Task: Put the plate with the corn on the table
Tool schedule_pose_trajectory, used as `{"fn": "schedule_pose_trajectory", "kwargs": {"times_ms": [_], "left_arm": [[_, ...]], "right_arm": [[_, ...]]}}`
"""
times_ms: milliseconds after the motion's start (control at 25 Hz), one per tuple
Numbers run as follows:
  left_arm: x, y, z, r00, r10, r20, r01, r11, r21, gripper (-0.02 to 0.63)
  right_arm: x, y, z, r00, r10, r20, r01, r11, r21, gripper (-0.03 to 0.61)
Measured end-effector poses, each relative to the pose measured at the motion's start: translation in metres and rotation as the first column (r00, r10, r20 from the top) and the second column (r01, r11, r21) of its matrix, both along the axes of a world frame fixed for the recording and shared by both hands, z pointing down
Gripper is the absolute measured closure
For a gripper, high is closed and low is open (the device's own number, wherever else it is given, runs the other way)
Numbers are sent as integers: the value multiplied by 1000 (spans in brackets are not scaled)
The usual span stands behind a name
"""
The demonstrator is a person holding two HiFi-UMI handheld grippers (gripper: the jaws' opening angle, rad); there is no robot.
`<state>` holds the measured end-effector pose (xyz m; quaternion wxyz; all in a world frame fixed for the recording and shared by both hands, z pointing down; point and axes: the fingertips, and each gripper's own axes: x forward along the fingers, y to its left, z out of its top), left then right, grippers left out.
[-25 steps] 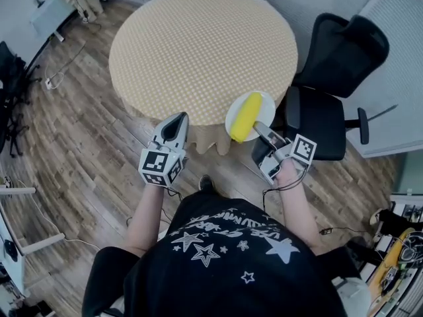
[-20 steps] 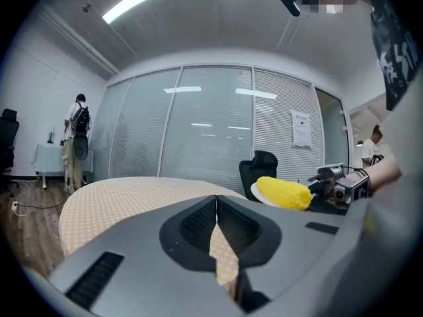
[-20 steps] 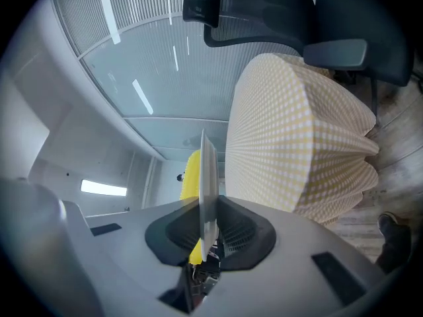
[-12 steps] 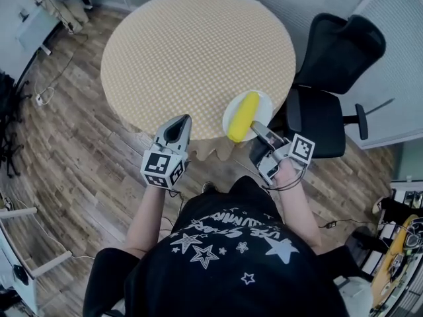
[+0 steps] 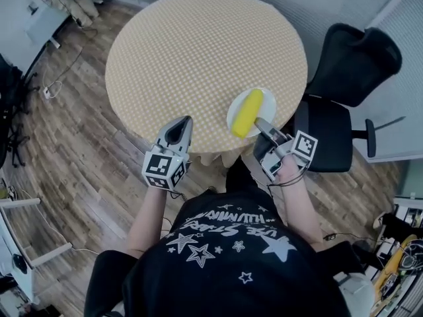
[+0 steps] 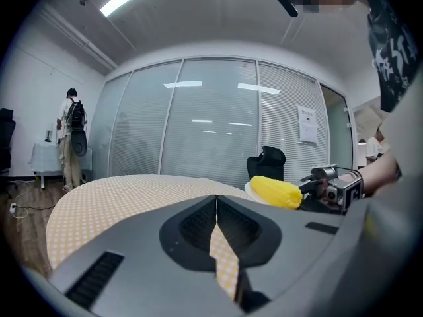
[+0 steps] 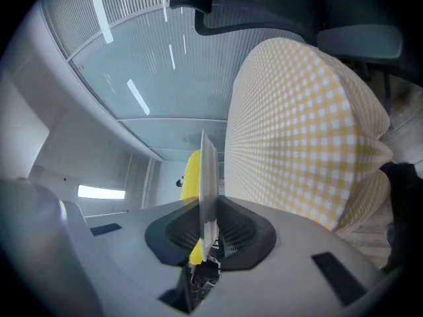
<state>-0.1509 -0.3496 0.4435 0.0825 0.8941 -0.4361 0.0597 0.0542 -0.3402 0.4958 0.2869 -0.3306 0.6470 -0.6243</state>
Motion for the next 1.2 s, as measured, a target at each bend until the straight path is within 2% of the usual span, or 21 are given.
{"fn": "schedule_pose_trajectory", "kwargs": {"times_ms": [280, 560, 880, 1200], "left_arm": [[11, -47, -2, 998, -60, 11, 60, 998, -4, 606], [29, -86, 0, 996, -85, 31, 85, 996, -4, 606], [51, -125, -3, 990, -131, 52, 132, 991, -9, 606], [56, -159, 3, 978, -201, 63, 202, 979, -11, 606]], "right_arm": [[7, -58, 0, 998, -69, 4, 69, 998, 10, 523], [28, -102, 12, 996, -90, -14, 90, 996, -5, 523], [55, -154, 33, 993, -118, -26, 116, 992, -50, 523], [57, -198, 54, 984, -176, -20, 174, 981, -83, 523]]}}
